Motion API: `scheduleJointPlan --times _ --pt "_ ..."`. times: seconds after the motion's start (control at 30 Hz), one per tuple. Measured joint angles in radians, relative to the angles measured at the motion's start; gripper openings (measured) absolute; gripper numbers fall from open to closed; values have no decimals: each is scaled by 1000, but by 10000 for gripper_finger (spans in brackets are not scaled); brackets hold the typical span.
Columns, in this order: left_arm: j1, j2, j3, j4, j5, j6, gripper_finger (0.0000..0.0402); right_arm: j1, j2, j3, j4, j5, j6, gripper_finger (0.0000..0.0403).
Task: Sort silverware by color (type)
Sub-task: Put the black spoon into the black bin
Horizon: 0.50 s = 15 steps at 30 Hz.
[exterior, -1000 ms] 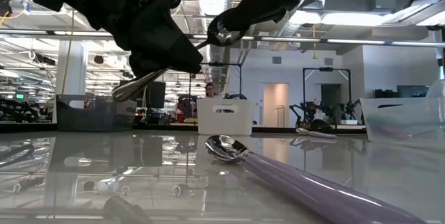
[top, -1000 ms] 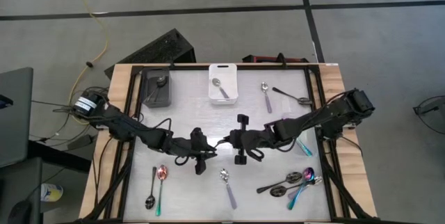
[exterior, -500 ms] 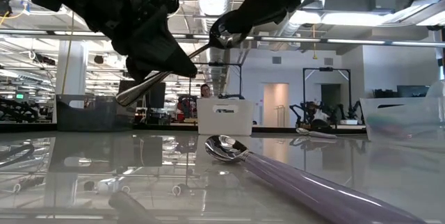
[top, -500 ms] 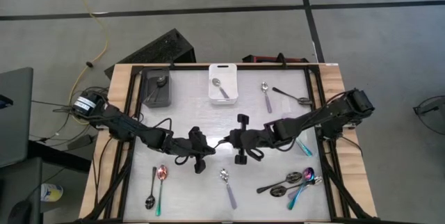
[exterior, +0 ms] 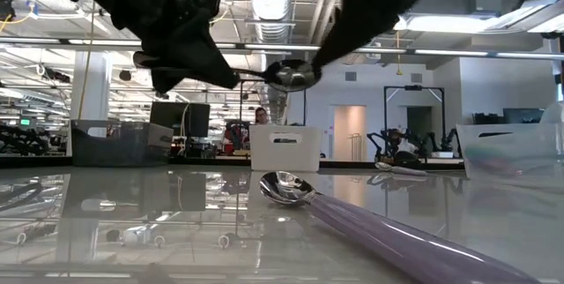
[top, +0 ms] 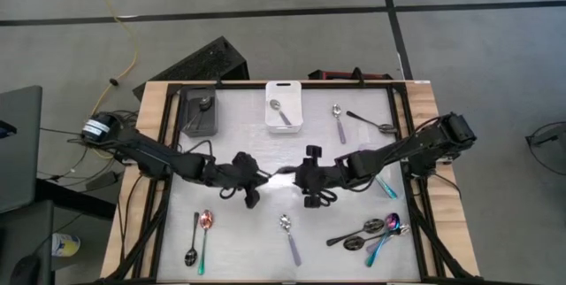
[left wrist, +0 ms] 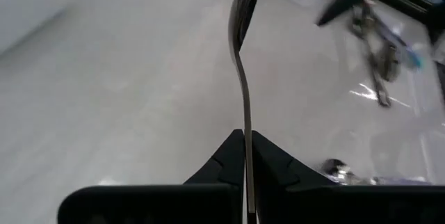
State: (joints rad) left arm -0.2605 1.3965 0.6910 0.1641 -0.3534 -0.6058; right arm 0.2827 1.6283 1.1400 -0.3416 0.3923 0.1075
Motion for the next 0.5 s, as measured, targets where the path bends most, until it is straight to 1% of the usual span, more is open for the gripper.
scheduleJointPlan --times 0.1,0.17,0.27,0.33,0.43,0.5 --pt "38 -74 0 -79 -17 -22 0 8 0 0 -101 0 25 234" --pt "79 -140 0 -184 -21 -44 0 18 0 0 -168 0 52 235" --pt "170 -254 0 -359 -26 -78 0 39 0 -1 -239 0 94 231" --pt "254 -335 3 -479 -25 -91 0 59 0 -3 -245 2 103 226" --pt "409 -443 29 -680 -14 -83 0 96 0 -6 -246 2 105 220" --pt "528 -498 55 -761 25 -53 0 118 0 -6 -238 1 105 217"
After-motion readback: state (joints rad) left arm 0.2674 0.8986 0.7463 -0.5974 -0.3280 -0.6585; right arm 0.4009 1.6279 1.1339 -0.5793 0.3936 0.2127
